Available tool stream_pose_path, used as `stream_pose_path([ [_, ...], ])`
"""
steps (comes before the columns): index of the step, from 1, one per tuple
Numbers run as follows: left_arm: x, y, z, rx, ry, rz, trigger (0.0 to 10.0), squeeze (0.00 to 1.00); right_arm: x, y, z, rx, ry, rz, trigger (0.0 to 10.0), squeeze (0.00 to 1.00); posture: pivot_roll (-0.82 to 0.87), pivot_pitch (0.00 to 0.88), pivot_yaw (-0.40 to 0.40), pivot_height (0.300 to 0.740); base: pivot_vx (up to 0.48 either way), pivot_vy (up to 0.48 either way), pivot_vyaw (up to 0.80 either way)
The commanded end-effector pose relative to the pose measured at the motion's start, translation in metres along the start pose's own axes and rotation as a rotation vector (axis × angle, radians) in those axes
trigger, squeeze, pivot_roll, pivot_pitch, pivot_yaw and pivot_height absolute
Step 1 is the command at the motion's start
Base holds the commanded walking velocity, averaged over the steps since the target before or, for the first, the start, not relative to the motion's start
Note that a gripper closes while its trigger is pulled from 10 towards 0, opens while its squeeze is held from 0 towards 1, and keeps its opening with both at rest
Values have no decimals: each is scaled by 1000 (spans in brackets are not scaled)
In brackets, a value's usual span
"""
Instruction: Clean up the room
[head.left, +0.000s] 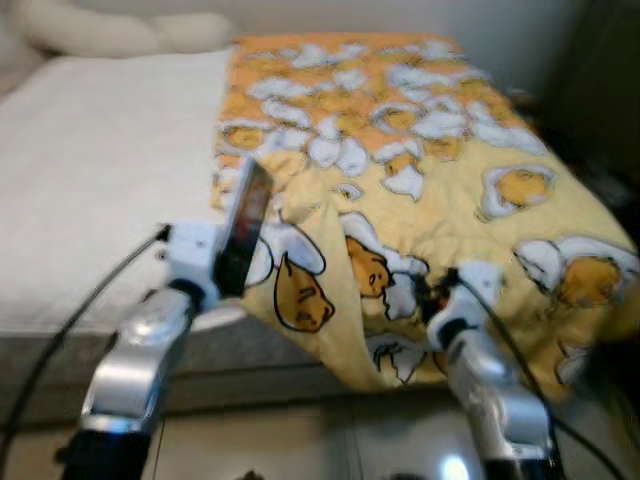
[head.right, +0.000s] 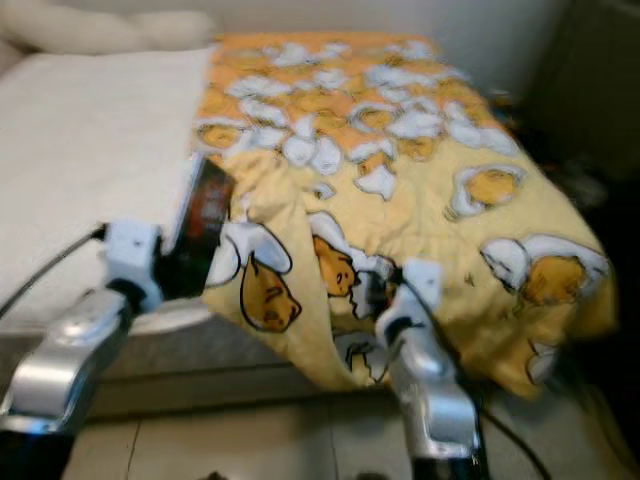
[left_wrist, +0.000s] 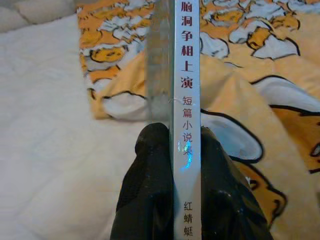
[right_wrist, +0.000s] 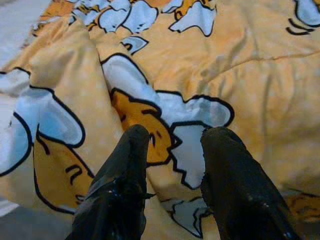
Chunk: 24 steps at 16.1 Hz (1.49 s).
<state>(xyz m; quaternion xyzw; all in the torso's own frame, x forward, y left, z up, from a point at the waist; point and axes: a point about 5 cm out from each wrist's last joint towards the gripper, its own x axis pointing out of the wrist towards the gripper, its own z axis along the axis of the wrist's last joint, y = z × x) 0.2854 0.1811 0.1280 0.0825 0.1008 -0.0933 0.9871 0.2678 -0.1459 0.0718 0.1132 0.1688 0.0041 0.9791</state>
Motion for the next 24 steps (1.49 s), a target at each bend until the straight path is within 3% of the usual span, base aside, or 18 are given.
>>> stream_pose_path([
  [1, 1, -5, 13, 6, -59, -17, 10000, 0, 1, -6, 7, -16, -25, -15, 10000, 0, -4, 0, 27, 740, 0, 480, 0],
  [4, -1, -3, 11, 6, -51, -2, 10000, 0, 2, -7, 8, -31, -26, -56, 10000, 0, 0, 0, 23, 740, 0, 480, 0],
  [12, -3, 0, 10, 13, -44, 8, 10000, 0, 3, -3, 7, -71, -42, -25, 10000, 0, 9, 0, 23, 740, 0, 480, 0],
  [15, -5, -1, 9, 12, -40, 10, 10000, 0, 1, 4, 9, -33, -54, 55, 10000, 0, 12, 0, 21, 740, 0, 480, 0],
  [18, -6, -1, 9, 13, -37, 12, 10000, 0, 1, 11, 9, -104, -40, 146, 10000, 0, 19, 0, 19, 740, 0, 480, 0],
  [24, -8, 0, 9, 13, -36, 20, 10000, 0, 2, 12, 9, -122, -38, 174, 10000, 0, 24, 0, 15, 740, 0, 480, 0],
])
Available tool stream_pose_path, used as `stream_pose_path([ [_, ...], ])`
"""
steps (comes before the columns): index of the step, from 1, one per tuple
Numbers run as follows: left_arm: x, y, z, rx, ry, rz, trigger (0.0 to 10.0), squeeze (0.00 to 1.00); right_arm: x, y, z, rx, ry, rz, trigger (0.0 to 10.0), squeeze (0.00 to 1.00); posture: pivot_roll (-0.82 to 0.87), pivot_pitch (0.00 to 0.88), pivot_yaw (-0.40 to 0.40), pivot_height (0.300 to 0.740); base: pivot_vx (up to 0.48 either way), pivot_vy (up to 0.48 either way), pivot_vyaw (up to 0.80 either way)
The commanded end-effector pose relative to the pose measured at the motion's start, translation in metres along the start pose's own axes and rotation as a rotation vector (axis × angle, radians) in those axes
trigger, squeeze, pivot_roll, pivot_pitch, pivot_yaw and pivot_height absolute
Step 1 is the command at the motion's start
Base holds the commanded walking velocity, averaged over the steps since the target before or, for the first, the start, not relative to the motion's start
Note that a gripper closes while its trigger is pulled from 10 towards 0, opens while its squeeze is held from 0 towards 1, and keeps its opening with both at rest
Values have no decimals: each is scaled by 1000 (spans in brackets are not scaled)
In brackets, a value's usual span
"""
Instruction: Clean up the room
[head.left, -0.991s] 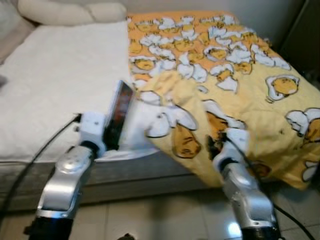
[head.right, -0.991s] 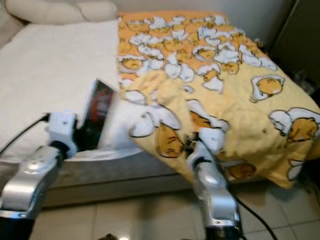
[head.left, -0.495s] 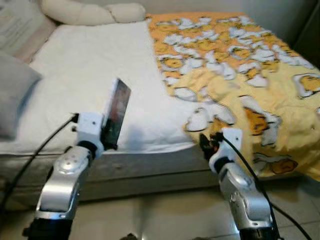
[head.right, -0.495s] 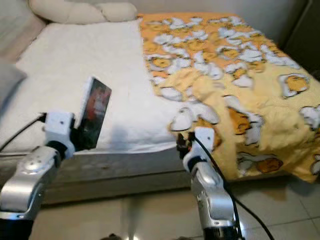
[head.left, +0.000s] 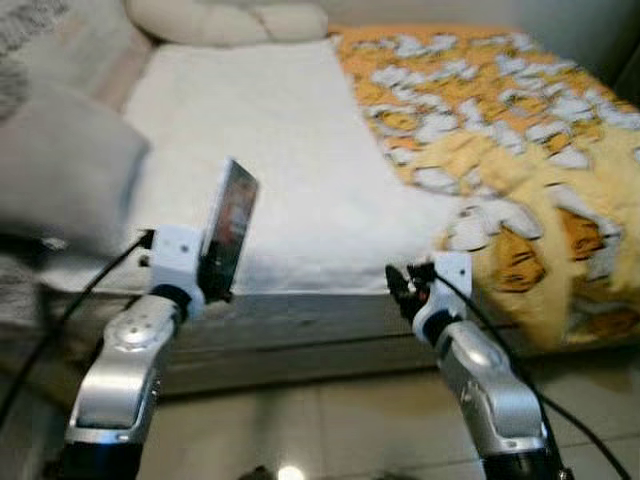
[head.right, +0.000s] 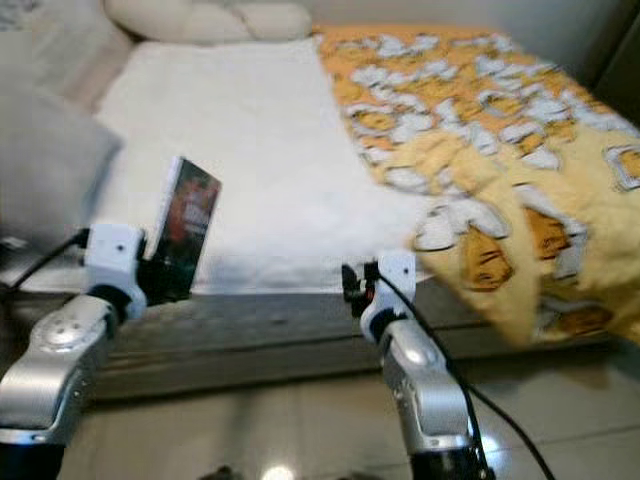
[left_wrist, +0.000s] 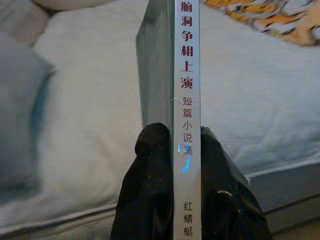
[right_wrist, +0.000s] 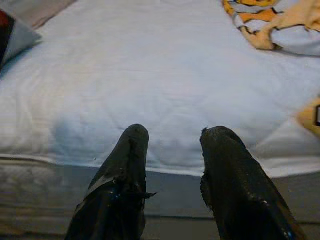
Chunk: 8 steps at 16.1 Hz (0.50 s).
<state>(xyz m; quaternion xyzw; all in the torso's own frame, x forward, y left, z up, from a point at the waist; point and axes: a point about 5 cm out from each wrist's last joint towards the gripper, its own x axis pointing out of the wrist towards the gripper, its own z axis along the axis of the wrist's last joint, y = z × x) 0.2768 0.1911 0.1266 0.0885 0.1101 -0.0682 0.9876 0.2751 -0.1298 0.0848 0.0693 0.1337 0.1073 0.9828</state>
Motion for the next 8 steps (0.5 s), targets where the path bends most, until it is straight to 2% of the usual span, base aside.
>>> stream_pose_path([
  [1, 1, -8, 14, 3, -62, -28, 10000, 0, -2, -5, -3, -2, 11, -16, 10000, 0, 24, 0, 15, 740, 0, 480, 0],
  [2, 1, -8, 16, -15, -74, -22, 10000, 0, -2, -4, -3, -5, 12, -12, 10000, 0, 23, 0, 15, 740, 0, 480, 0],
  [5, 3, -7, 22, -35, -95, -10, 10000, 0, -1, -3, -3, -6, 12, -9, 10000, 0, 24, 0, 14, 740, 0, 0, 0],
  [8, 3, -8, 23, -3, -106, -26, 10000, 0, -1, -4, -2, -7, 10, -8, 10000, 0, 25, 0, 14, 740, 0, 0, 0],
])
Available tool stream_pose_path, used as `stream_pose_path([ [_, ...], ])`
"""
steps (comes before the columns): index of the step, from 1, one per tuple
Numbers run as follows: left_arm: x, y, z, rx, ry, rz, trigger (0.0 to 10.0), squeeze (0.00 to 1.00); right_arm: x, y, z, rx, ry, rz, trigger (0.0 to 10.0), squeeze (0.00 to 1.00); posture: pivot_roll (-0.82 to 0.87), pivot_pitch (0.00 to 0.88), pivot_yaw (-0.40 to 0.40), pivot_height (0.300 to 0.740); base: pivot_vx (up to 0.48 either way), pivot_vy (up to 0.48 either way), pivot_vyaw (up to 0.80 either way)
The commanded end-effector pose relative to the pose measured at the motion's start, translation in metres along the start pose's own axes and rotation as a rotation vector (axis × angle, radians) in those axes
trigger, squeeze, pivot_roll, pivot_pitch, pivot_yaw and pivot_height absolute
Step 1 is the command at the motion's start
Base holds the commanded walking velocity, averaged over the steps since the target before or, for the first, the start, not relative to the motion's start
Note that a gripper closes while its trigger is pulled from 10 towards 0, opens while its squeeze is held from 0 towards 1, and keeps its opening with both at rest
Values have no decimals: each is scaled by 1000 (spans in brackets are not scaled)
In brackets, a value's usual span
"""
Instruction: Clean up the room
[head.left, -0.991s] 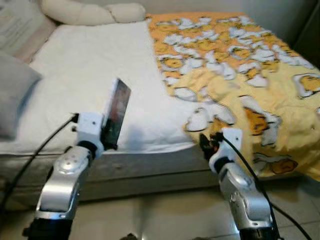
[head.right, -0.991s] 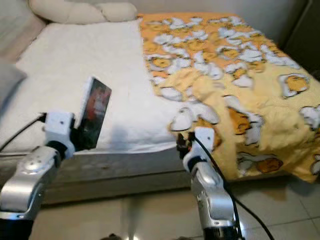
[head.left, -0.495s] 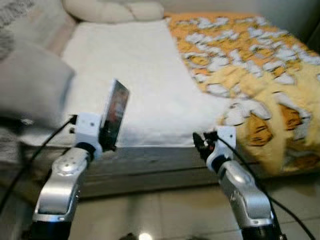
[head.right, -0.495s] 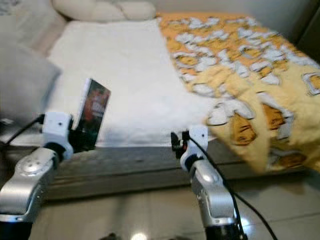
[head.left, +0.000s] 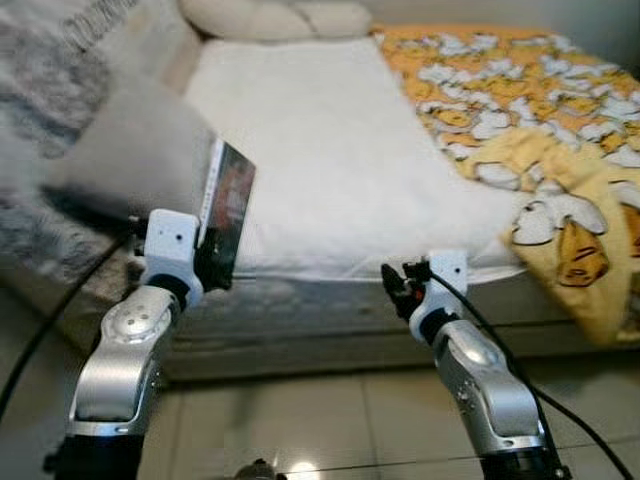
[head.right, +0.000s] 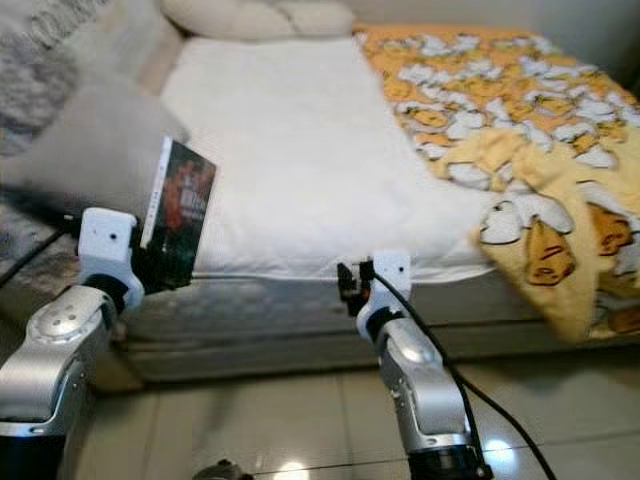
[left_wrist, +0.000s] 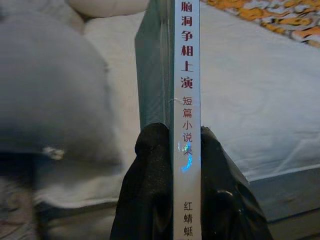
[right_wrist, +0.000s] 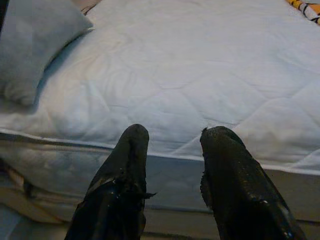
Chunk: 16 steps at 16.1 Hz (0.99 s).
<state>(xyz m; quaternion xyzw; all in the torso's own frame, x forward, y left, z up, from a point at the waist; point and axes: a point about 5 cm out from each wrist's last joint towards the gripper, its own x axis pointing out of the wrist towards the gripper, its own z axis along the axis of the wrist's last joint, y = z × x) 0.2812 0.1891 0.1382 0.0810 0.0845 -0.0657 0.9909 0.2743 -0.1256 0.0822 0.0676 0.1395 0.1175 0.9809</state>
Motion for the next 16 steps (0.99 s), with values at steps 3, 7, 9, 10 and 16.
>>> stream_pose_path([
  [3, 1, -9, 10, 12, -56, -33, 10000, 0, -1, -6, 1, -6, -5, -19, 10000, 0, 27, 0, 11, 740, 299, 0, 0],
  [7, 3, -7, 12, 15, -60, -26, 10000, 0, 3, -4, 6, -73, -13, -2, 10000, 0, 27, 0, 8, 740, 366, 0, 200],
  [9, 3, -7, 12, 16, -62, -25, 10000, 0, 4, -5, 6, -68, -15, -4, 10000, 0, 28, 0, 3, 740, 369, 0, 800],
  [10, 4, -7, 12, 18, -63, -23, 10000, 0, 4, -5, 6, -62, -16, -2, 10000, 0, 31, 0, 0, 740, 371, 0, 506],
  [16, 2, -6, 10, 20, -66, -17, 10000, 0, 8, 1, 8, -55, -23, 40, 10000, 0, 38, 0, -11, 740, 372, 0, 0],
])
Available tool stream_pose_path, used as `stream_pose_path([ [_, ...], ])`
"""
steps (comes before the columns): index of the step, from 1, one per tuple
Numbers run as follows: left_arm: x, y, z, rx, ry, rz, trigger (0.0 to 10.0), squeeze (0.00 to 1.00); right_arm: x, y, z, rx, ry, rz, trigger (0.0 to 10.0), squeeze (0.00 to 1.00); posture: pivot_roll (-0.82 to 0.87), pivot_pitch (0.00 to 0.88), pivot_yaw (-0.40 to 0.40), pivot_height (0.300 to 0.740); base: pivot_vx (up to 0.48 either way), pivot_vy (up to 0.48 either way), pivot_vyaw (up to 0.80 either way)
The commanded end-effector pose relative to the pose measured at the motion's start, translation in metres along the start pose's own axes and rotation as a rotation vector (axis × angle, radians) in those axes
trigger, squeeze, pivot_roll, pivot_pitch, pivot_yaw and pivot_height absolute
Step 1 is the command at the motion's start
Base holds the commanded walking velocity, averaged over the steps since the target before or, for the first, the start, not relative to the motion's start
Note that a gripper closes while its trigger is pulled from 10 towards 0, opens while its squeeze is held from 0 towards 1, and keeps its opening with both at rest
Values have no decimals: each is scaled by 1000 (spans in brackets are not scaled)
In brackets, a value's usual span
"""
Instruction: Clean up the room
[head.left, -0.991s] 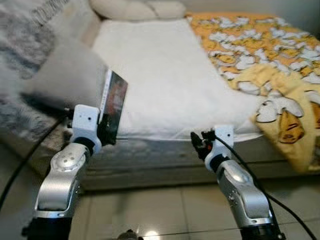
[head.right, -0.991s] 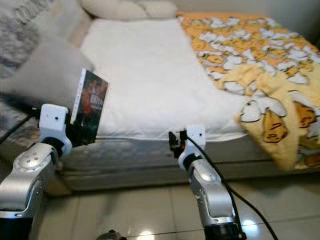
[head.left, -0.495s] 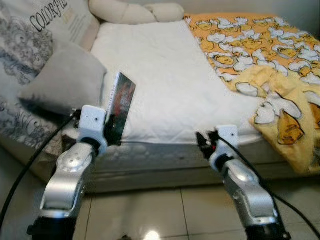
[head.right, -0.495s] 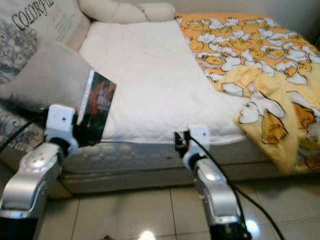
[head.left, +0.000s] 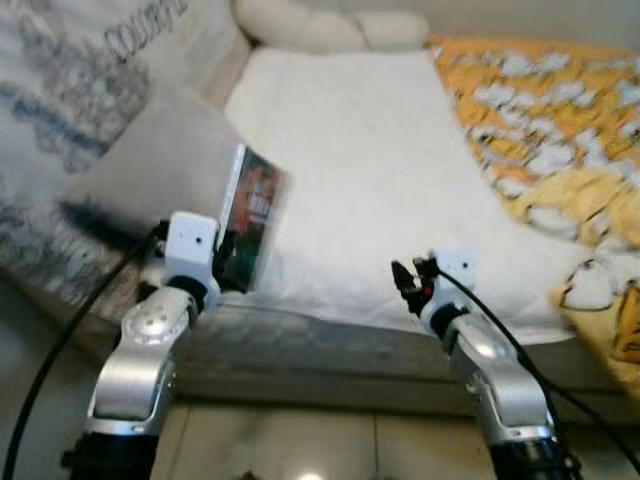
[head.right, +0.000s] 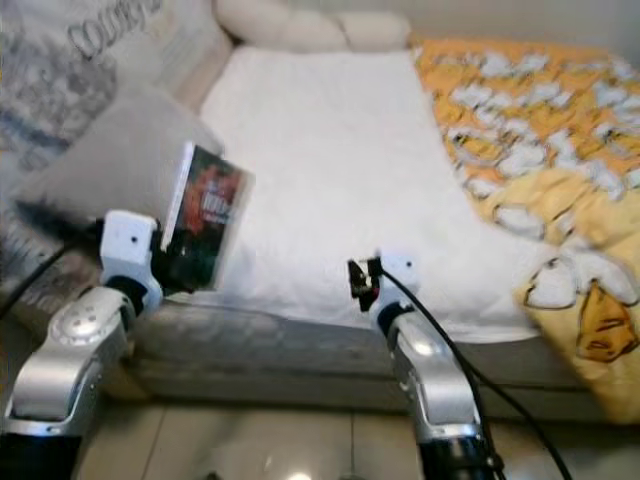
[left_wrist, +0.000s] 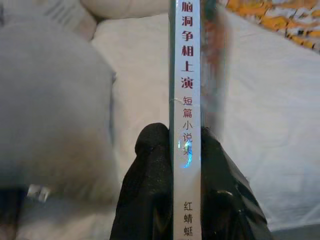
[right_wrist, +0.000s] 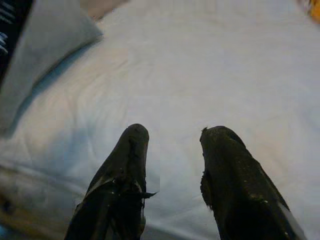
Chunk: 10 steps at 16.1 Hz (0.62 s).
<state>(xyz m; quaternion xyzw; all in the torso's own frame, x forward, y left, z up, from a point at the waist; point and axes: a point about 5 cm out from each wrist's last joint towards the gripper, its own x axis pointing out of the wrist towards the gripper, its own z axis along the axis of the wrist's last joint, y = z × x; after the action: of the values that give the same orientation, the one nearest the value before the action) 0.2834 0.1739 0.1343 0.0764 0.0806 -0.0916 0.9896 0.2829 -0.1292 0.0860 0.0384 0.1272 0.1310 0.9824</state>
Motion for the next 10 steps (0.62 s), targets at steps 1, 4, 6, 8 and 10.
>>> stream_pose_path([
  [1, -3, 10, 11, 26, -54, 34, 10000, 0, 2, 6, 2, 10, -9, 20, 10000, 0, 39, 0, -11, 740, 371, 0, 0],
  [4, -2, 10, 11, 33, -57, 26, 10000, 0, 2, 6, 0, 9, -10, 24, 10000, 0, 38, 0, -8, 740, 371, 0, 0],
  [6, -2, 9, 12, 39, -55, 19, 10000, 0, 2, 5, 1, 3, -10, 25, 10000, 0, 36, 0, -6, 740, 371, 0, 0],
  [8, -2, 9, 11, 38, -54, 18, 10000, 0, 2, 4, 1, 4, -11, 22, 10000, 0, 36, 0, -6, 740, 373, 0, 0],
  [10, -2, 10, 11, 36, -52, 19, 10000, 0, 2, 5, -1, 6, -7, 25, 10000, 0, 37, 0, -6, 740, 371, 0, 0],
])
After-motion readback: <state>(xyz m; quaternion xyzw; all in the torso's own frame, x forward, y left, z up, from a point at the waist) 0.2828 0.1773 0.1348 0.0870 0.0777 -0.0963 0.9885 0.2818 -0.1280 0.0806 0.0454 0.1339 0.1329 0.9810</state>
